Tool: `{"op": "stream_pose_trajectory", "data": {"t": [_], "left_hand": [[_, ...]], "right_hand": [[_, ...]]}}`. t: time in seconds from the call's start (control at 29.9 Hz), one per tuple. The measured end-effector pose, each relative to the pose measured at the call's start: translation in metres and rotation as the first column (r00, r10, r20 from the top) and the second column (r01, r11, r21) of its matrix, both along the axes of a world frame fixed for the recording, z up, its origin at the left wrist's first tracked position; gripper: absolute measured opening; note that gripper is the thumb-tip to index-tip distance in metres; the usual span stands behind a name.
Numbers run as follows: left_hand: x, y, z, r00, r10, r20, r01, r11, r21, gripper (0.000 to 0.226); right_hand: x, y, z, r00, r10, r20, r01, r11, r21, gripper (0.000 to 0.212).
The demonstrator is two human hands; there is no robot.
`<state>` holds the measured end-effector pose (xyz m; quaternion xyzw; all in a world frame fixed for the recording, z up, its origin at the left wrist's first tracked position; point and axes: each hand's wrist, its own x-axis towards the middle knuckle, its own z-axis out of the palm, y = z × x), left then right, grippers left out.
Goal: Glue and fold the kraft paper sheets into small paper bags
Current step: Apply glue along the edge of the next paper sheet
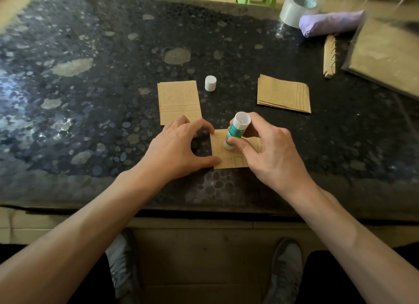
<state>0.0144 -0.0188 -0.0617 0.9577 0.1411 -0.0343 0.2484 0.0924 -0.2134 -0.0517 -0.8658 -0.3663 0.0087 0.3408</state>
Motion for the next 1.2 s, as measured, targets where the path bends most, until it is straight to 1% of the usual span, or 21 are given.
{"op": "stream_pose_trajectory", "data": {"t": [0.13, 0.27, 0.37, 0.47, 0.67, 0.94, 1.2], "left_hand": [[0.000, 0.000, -0.001, 1.000, -0.001, -0.001, 0.001, 1.000, -0.004, 0.067], [0.000, 0.000, 0.000, 1.000, -0.005, -0.005, 0.005, 1.000, -0.003, 0.067], [0.000, 0.000, 0.000, 1.000, -0.004, -0.010, 0.004, 1.000, -0.001, 0.067], [0.000, 0.000, 0.001, 1.000, -0.004, -0.013, 0.004, 1.000, -0.003, 0.067], [0.001, 0.000, 0.002, 1.000, -0.002, -0.014, 0.002, 1.000, -0.002, 0.067], [0.002, -0.001, 0.004, 0.999, -0.003, -0.034, 0.003, 1.000, -0.006, 0.067], [0.002, 0.000, 0.003, 1.000, -0.006, -0.030, 0.005, 1.000, -0.007, 0.068]], "right_hand": [[0.000, 0.001, -0.002, 1.000, 0.002, 0.030, -0.002, 1.000, -0.003, 0.031], [0.005, -0.003, 0.003, 0.998, 0.043, -0.040, -0.045, 0.998, -0.041, 0.033], [0.007, -0.007, 0.007, 0.992, 0.079, -0.096, -0.085, 0.995, -0.055, 0.028], [0.006, -0.009, 0.009, 0.990, 0.088, -0.112, -0.097, 0.992, -0.080, 0.027], [0.005, -0.012, 0.008, 0.993, 0.077, -0.088, -0.086, 0.991, -0.099, 0.030], [0.003, -0.011, -0.001, 0.998, 0.050, -0.024, -0.050, 0.998, -0.026, 0.032], [0.008, -0.004, -0.001, 1.000, 0.001, -0.001, -0.002, 1.000, -0.019, 0.032]]}}
